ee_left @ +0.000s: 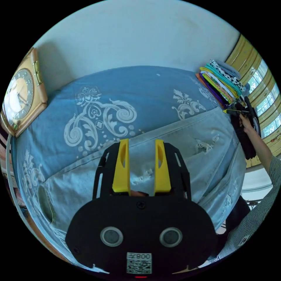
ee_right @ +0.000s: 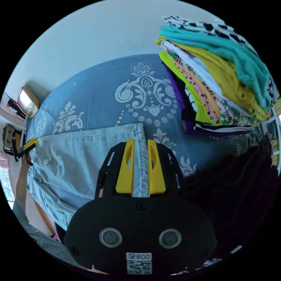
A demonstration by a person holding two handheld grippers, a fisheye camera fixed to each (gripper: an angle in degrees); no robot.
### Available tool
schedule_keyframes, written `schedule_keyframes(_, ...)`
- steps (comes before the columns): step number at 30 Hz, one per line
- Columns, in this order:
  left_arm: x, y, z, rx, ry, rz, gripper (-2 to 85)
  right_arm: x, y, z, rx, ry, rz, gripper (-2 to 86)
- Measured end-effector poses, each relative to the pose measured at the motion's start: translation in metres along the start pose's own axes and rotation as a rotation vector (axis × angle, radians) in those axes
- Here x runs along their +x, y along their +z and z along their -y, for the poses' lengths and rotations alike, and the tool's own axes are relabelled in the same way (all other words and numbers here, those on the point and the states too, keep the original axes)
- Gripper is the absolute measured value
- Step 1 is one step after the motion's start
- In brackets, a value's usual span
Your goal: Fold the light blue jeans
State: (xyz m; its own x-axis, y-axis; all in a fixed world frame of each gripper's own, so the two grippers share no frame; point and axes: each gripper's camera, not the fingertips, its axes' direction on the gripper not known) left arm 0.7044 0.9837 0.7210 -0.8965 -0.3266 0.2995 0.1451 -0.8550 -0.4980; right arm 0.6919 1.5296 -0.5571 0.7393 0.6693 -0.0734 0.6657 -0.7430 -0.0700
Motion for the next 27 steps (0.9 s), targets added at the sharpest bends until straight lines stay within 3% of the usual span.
schedule_keyframes(2,0.011,0.022,0.008,-0.064,0.009,0.075,9.2,0.004,0.011,-0.002,-0.035,-0.001,0.008,8.0)
schedule_keyframes(8,0.048,0.027,0.011,-0.029,0.051,0.124,2.9,0.000,0.009,-0.011,-0.047,-0.047,-0.013,3.9)
schedule_keyframes(12,0.055,0.018,0.017,0.084,-0.035,0.088,2.4,-0.003,-0.010,-0.010,0.012,-0.059,0.009,3.7)
schedule_keyframes(15,0.059,0.048,0.019,-0.042,-0.085,0.142,2.2,-0.001,0.005,-0.005,-0.079,-0.026,-0.027,4.6)
schedule_keyframes(17,0.062,0.048,0.010,-0.032,-0.177,0.201,2.5,0.004,-0.001,-0.010,-0.064,0.015,0.011,4.7)
schedule_keyframes(22,0.101,-0.001,-0.049,0.141,-0.028,-0.146,7.6,0.002,-0.062,-0.057,0.042,-0.053,0.136,5.3)
schedule_keyframes(27,0.151,-0.007,-0.117,0.010,0.099,-0.238,9.8,-0.011,-0.099,-0.129,-0.025,-0.171,0.152,6.4)
